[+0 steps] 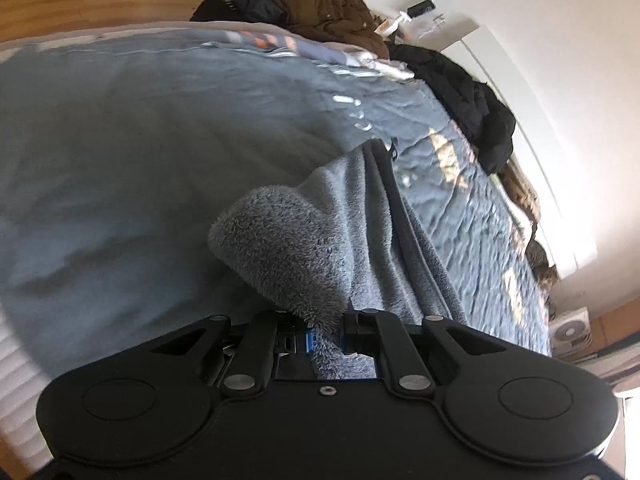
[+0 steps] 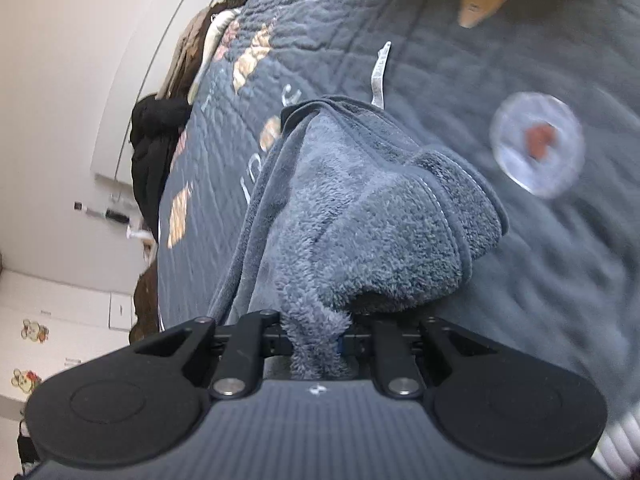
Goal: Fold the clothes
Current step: 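Open both grippers and pull back from the blanket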
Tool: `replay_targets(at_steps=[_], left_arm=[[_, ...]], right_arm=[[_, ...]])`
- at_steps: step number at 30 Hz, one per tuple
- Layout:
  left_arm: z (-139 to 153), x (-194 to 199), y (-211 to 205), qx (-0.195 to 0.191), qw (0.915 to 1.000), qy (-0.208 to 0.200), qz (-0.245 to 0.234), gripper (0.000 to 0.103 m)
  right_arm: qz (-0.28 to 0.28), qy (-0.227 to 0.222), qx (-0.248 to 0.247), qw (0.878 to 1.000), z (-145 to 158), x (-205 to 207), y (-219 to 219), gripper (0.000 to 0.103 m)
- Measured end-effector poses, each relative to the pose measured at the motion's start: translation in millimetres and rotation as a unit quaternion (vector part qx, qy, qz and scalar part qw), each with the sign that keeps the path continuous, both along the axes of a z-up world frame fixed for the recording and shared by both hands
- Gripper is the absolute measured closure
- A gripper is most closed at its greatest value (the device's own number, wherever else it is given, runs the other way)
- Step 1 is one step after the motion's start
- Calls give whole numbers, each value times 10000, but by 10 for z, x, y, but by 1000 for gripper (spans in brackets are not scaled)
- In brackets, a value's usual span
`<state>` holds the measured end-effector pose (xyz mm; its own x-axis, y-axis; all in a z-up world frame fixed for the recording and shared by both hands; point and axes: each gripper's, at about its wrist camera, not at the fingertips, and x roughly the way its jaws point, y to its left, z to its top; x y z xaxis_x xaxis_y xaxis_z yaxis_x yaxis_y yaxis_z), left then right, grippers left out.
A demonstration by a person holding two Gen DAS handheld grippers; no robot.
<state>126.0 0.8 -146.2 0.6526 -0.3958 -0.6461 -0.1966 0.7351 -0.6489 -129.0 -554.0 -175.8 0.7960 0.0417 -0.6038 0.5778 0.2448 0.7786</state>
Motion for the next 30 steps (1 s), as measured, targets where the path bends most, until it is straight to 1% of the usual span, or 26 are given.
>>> replay_targets(at_steps=[2, 4, 5, 6, 7, 8, 9, 10, 11, 12, 14, 15, 17, 19, 21, 22, 25, 26, 28, 29, 30], left_arm=[[-49, -109, 82, 75, 9999, 99, -69, 93], [-195, -95, 111, 150, 9992, 354, -139, 92], [-275, -73, 116, 191, 9984, 499, -183, 89], [-355, -51, 121, 231, 9974, 645, -227, 83], [-424, -34, 118, 334, 9960, 781, -286, 77], [-439, -40, 106, 551, 9942, 844, -365, 66], [-392, -68, 110, 742, 9932, 793, -420, 61], [-345, -96, 113, 932, 9917, 742, -475, 56], [-280, -124, 121, 1137, 9899, 672, -521, 49], [-177, -152, 138, 1372, 9874, 565, -549, 46], [36, -208, 176, 1807, 9812, 333, -593, 46], [164, -238, 205, 1943, 9790, 172, -587, 46], [446, -300, 240, 2121, 9753, -177, -594, 46], [717, -404, 173, 2243, 9703, -604, -678, 44], [968, -505, -26, 2323, 9636, -1055, -794, 35], [1055, -540, -177, 2329, 9605, -1222, -909, 34], [1163, -556, -710, 2418, 9475, -1532, -1427, 34], [1110, -544, -883, 2483, 9430, -1571, -1560, 33], [1004, -521, -1230, 2613, 9334, -1649, -1824, 33], [928, -495, -1377, 2627, 9307, -1661, -1931, 33], [806, -441, -1472, 2537, 9327, -1618, -1988, 33]], right_arm=[[155, 193, -121, 9996, -43, -101, 83, 88], [353, 454, -337, 9978, -103, -157, 165, 84], [496, 637, -535, 9953, -142, -144, 204, 81], [621, 805, -729, 9922, -176, -133, 240, 73], [728, 956, -919, 9885, -204, -125, 272, 69], [811, 1072, -1120, 9846, -215, -131, 302, 58], [868, 1137, -1321, 9809, -196, -156, 328, 45], [914, 1183, -1501, 9773, -157, -195, 351, 41], [944, 1212, -1672, 9739, -106, -242, 369, 36], [965, 1225, -1858, 9701, -46, -294, 385, 30], [995, 1249, -2277, 9605, 89, -410, 425, 25], [986, 1254, -2499, 9550, 162, -475, 440, 24], [879, 1174, -2766, 9497, 279, -593, 445, 23], [743, 999, -2904, 9488, 369, -728, 441, 22], [706, 750, -2986, 9488, 446, -767, 415, 22], [761, 658, -3037, 9475, 480, -745, 417, 21], [1081, 329, -3222, 9399, 572, -543, 479, 21], [1214, 296, -3265, 9369, 593, -431, 509, 21], [1382, 240, -3248, 9353, 610, -168, 561, 21], [1448, 219, -3259, 9340, 611, -41, 597, 21], [1510, 209, -3304, 9314, 608, 80, 644, 21]])
